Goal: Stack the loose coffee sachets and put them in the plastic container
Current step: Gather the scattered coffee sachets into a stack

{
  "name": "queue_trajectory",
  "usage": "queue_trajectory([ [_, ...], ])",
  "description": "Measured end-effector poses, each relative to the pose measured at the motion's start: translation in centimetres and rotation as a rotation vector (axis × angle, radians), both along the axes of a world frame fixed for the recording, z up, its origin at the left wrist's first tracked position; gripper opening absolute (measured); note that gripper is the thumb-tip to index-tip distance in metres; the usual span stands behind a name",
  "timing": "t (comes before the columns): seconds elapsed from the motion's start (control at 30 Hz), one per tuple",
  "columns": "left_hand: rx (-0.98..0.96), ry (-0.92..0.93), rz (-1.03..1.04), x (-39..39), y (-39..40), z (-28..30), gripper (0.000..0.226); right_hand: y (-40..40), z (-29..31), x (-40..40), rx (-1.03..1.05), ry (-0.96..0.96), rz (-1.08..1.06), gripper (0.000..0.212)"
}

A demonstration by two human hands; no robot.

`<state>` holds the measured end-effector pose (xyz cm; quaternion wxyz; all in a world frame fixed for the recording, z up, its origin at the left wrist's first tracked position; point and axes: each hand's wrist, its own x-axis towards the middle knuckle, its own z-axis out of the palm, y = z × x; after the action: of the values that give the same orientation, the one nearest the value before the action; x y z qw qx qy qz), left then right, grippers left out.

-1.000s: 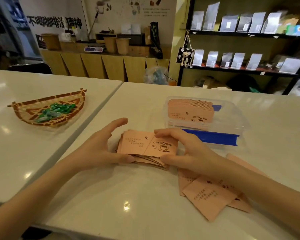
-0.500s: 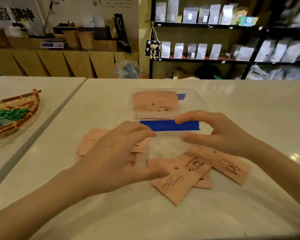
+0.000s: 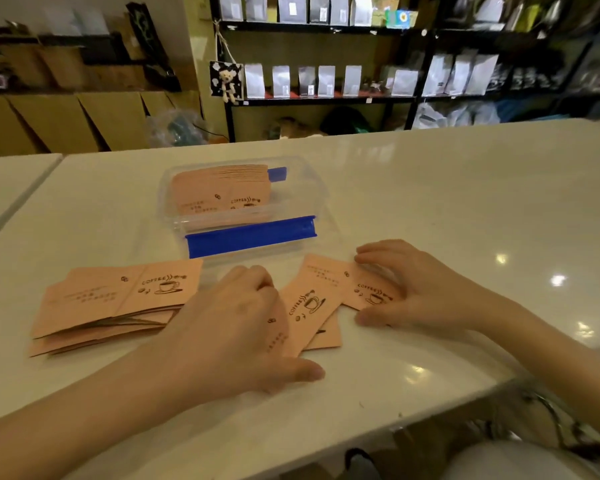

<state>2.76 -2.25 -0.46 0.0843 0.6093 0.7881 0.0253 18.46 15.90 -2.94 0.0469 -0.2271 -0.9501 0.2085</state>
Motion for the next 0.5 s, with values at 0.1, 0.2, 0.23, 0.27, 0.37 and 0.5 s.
queue_trajectory([
  [0.1, -0.023, 0.032, 0.021, 0.1, 0.3, -0.4, 0.091, -0.2, -0.4, 0.1, -0.002, 0.027, -0.012, 0.078],
  [0.2, -0.035, -0.001, 0.043, -0.1, 0.3, -0.6, 0.090, -0.1, -0.6, -0.1, -0.017, 0.062, -0.027, 0.070],
  [0.23, -0.036, -0.014, 0.047, -0.1, 0.3, -0.7, 0.088, 0.0, -0.6, -0.2, -0.021, 0.070, -0.029, 0.069],
  [0.27, -0.032, -0.025, 0.049, -0.1, 0.3, -0.7, 0.087, 0.1, -0.5, -0.3, -0.026, 0.074, -0.030, 0.068],
  [0.37, -0.013, -0.062, 0.059, -0.2, 0.2, -0.6, 0.081, 0.4, -0.2, -0.5, -0.014, 0.100, -0.016, 0.066],
  [0.5, 0.033, -0.088, 0.079, -0.5, 0.4, -0.7, 0.086, 0.9, 1.0, -0.6, 0.054, 0.176, -0.021, 0.063],
])
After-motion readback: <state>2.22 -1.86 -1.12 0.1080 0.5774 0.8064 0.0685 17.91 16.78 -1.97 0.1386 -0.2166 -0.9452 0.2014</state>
